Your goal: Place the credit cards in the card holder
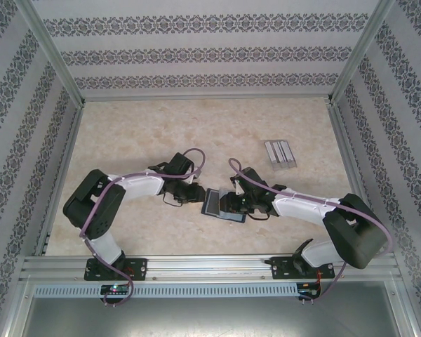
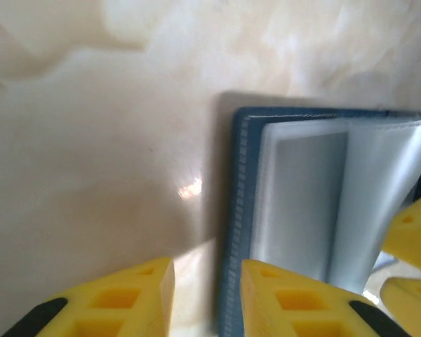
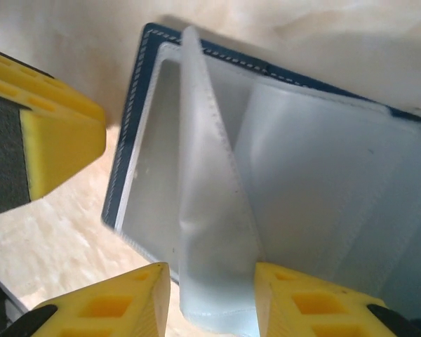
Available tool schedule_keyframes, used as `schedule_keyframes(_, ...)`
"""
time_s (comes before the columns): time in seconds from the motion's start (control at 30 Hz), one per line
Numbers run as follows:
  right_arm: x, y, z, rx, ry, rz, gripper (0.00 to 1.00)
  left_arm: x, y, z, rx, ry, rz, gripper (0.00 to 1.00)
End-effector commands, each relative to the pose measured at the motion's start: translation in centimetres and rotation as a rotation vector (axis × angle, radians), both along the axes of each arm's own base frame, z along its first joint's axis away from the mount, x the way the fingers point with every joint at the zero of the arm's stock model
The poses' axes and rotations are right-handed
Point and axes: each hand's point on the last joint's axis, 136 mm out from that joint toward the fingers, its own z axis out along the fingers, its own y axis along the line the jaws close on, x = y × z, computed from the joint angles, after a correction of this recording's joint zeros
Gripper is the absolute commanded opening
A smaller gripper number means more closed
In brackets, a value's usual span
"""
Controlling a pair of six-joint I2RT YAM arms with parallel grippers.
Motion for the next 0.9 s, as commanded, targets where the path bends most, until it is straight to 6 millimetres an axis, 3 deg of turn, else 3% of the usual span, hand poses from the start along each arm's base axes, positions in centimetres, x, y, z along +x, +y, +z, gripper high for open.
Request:
schedule_keyframes(0.0, -0.2, 1.1, 0.2, 0.053, 0.009, 0.007, 0.38, 0.5, 1.5, 1.2, 0.069, -0.088, 0.032, 0.33)
schedule_keyframes(0.53, 0.7, 2.0, 0.7, 0.099, -0.006, 0.002, 0.41, 0.7, 0.7, 3.3, -0.004, -0.132, 0.019, 0.33)
schedule_keyframes(0.87, 0.5, 0.2, -0.1, 0.097, -0.006, -0.083, 0.41, -0.5, -3.2, 4.2, -0.184, -0.106, -0.097, 0.41)
